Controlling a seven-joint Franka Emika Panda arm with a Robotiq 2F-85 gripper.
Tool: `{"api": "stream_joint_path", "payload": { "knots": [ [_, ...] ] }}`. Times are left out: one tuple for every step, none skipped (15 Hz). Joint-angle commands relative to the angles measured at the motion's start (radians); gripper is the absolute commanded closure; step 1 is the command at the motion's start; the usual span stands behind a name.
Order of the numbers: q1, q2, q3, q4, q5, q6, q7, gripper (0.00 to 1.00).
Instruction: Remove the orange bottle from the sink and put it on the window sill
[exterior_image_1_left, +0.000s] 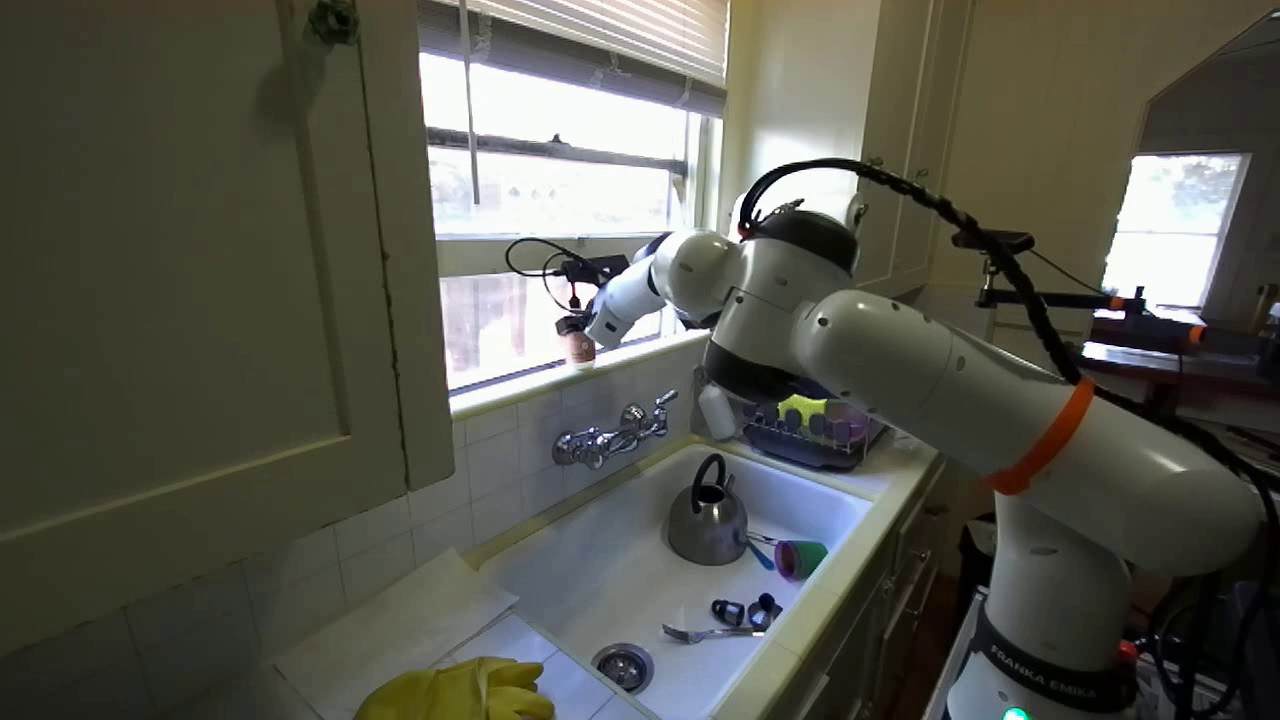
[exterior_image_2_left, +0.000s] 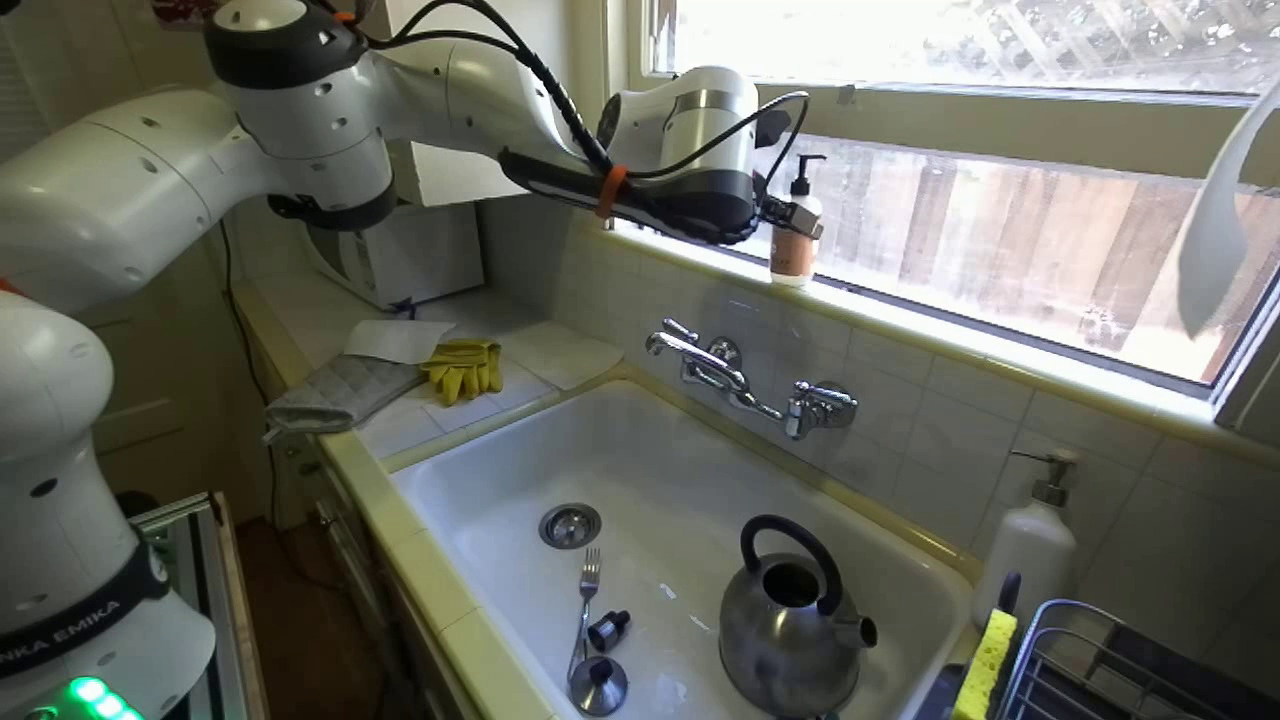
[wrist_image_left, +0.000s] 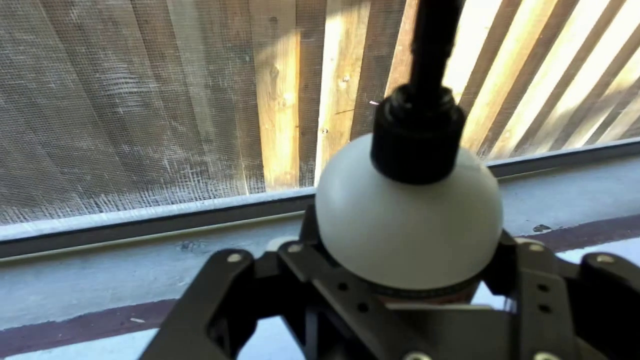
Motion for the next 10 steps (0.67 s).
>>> {"api": "stream_joint_path", "payload": {
  "knots": [
    [-0.039,0.035,0.004,0.051,0.011,0.05,-0.075,0.02],
    [-0.039,0.039,0.004,0.054,0.01,0.046,-0.069,0.0],
    [-0.04,0.048,0.001,0.057,0.028,0.043,-0.076,0.0],
    [-0.038,0.054,-0.001,0.056,0.035,0.041,-0.074,0.0],
    [-0.039,0.059,-0.004,0.058,0.041,0.041,-0.077,0.0],
    [-0.037,0.063,-0.008,0.057,0.05,0.039,-0.081,0.0],
    [-0.035,0.065,-0.01,0.055,0.054,0.042,-0.081,0.0],
    [-0.032,0.068,-0.015,0.053,0.07,0.042,-0.089,0.0],
    [-0.029,0.068,-0.019,0.049,0.075,0.043,-0.091,0.0],
    [-0.024,0.069,-0.026,0.042,0.086,0.042,-0.093,0.0]
  ]
}}
